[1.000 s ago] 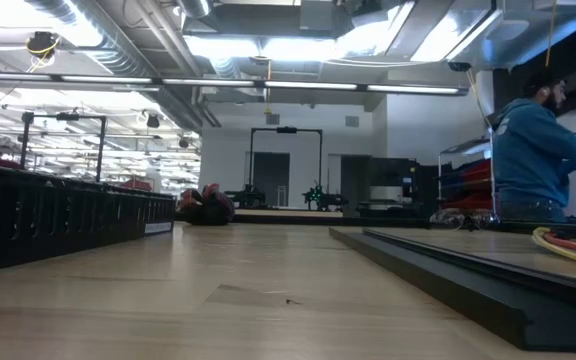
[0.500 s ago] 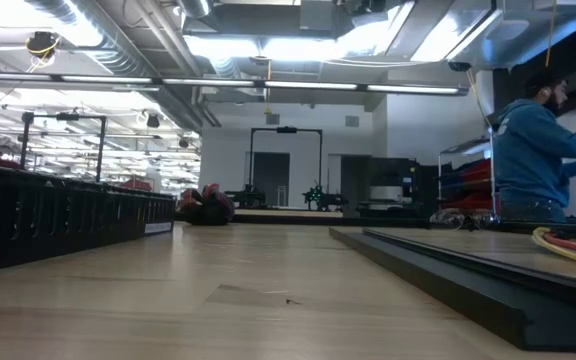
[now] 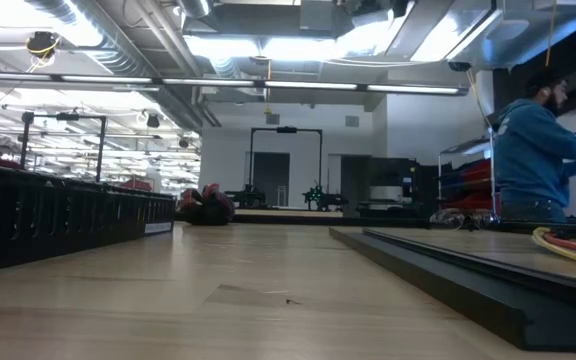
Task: Ziptie cables
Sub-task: Insert the black zip tie
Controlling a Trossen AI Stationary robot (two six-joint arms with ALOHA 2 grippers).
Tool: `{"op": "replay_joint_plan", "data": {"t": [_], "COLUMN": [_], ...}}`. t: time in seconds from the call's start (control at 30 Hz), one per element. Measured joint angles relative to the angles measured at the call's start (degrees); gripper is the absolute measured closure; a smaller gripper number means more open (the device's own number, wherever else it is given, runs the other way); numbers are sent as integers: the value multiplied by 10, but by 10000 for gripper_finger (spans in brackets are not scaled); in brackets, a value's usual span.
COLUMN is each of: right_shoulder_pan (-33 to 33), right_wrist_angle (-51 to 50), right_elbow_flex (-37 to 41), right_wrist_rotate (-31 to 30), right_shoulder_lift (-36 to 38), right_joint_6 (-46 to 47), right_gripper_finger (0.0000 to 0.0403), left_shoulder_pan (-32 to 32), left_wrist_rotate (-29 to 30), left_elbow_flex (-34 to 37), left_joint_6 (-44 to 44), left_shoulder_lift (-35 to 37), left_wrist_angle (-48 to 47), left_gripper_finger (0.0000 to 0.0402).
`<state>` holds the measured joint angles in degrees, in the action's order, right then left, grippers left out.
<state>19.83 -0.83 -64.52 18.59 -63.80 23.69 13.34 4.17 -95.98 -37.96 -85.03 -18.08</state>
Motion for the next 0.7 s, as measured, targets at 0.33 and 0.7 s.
{"op": "replay_joint_plan", "data": {"t": [0.33, 0.7], "right_shoulder_pan": [60, 69], "right_wrist_angle": [138, 180], "right_elbow_flex": [-1, 0], "right_wrist_rotate": [131, 201], "right_shoulder_lift": [-56, -82], "right_joint_6": [105, 152], "right_gripper_finger": [242, 254], "left_shoulder_pan": [-24, -29], "left_wrist_rotate": [-37, -22], "left_elbow_flex": [0, 0], "left_joint_6": [23, 19], "left_shoulder_lift": [-33, -41], "left_wrist_angle": [-9, 0], "left_gripper_finger": [401, 401]}}
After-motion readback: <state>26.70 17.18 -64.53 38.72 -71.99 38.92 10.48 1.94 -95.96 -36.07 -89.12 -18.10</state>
